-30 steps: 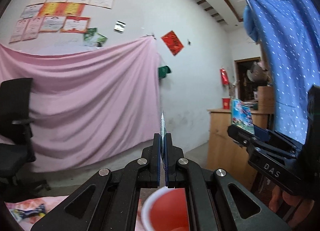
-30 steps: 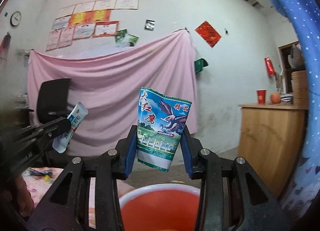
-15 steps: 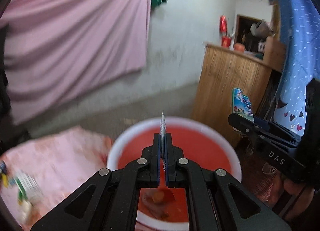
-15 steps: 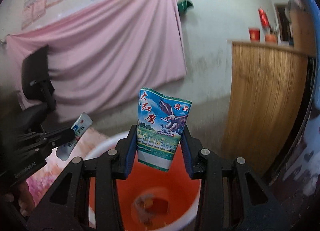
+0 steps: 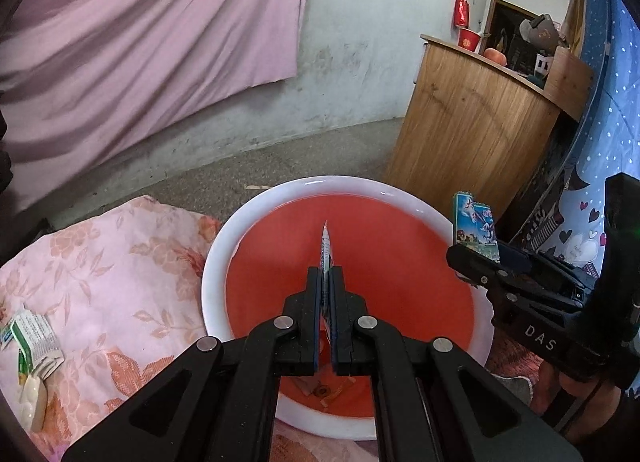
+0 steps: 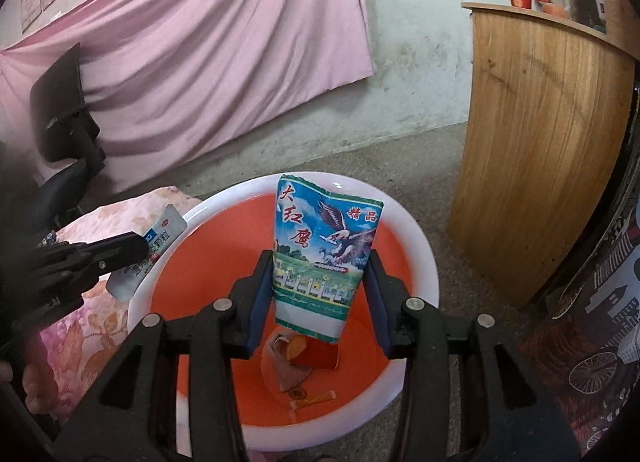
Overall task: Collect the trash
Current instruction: 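Open both tools to drop the tube and wrapper into the basin, then move both tools back over the cloth toward the remaining items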
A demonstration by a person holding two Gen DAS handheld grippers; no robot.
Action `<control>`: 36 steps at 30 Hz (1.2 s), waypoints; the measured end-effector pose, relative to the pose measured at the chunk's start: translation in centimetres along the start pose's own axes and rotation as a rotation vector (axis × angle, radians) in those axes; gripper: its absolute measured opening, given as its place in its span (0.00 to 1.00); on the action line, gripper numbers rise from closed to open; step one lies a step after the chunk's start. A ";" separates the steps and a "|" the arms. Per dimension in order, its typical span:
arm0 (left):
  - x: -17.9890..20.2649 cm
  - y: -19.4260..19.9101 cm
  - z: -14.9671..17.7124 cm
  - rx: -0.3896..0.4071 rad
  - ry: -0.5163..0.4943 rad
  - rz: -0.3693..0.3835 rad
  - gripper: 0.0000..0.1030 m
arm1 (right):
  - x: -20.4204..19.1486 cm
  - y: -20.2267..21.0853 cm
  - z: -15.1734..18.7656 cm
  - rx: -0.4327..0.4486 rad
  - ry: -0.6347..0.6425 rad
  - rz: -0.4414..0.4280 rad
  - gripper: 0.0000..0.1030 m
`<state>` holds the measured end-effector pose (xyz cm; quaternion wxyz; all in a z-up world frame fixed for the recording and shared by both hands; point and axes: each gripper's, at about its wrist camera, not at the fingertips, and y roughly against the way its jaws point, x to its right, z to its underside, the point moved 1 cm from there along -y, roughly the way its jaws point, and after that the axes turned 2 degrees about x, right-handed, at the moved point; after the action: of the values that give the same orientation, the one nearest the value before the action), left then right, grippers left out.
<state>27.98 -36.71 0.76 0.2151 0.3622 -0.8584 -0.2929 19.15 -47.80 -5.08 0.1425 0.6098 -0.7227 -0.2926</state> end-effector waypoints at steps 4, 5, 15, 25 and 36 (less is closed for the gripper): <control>-0.6 -0.2 0.3 -0.024 0.020 -0.003 0.03 | 0.0 -0.3 -0.2 -0.010 0.006 -0.007 0.67; -0.8 -0.2 0.4 -0.031 0.027 -0.004 0.06 | -0.1 -0.3 -0.1 -0.012 0.007 -0.009 0.67; -2.0 1.4 0.4 -0.020 0.073 -0.045 0.35 | -0.5 -0.7 -0.3 -0.028 -0.001 -0.003 0.86; -3.5 3.2 0.5 0.035 0.121 -0.079 0.62 | -0.9 -0.5 -0.4 -0.003 -0.010 -0.005 1.00; -4.4 5.9 0.5 0.152 0.133 -0.136 0.95 | -1.8 0.5 -0.9 0.052 -0.002 -0.011 1.00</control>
<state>27.55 -29.92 3.55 0.2229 0.4535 -0.8354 -0.2163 19.59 -46.26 -3.81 0.1243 0.6168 -0.7269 -0.2752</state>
